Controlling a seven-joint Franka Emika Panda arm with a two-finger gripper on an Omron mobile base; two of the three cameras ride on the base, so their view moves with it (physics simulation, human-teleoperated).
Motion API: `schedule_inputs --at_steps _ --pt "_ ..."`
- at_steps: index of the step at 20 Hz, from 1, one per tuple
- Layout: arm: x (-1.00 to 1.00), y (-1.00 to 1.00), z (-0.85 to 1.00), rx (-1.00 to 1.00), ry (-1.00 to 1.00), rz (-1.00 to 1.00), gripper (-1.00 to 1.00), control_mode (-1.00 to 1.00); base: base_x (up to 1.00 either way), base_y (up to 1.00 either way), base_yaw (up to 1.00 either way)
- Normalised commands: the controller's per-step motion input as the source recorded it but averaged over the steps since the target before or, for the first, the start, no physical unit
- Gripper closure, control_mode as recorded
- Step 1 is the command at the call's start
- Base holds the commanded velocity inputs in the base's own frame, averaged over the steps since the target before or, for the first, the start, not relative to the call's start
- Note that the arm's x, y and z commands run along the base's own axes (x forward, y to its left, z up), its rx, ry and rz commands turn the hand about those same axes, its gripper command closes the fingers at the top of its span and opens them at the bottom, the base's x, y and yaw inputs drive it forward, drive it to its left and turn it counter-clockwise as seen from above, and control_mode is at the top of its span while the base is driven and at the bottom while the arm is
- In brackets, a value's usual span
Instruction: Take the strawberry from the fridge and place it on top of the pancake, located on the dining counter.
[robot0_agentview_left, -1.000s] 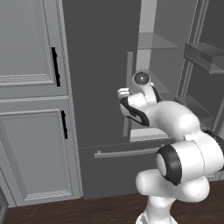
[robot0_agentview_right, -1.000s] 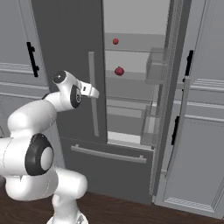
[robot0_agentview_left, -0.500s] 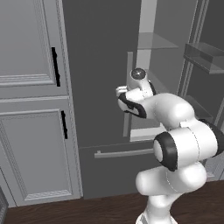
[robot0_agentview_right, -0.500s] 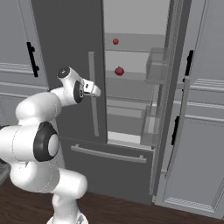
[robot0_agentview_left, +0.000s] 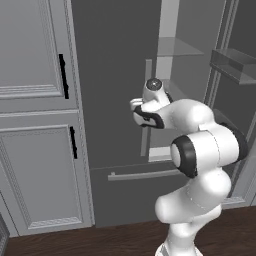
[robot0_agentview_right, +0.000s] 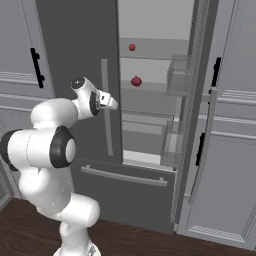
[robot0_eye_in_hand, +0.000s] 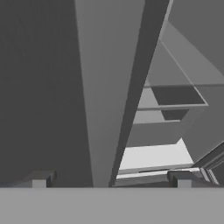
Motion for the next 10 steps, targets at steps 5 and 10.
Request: schedule_inputs --at_steps 5,10 --pt "0.36 0.04 -0.2 0.0 0.0 0.0 -1.0 -1.0 0.0 0.0 0.0" --pt "0.42 0.09 -0.15 0.0 0.0 0.0 -1.0 -1.0 0.0 0.0 0.0"
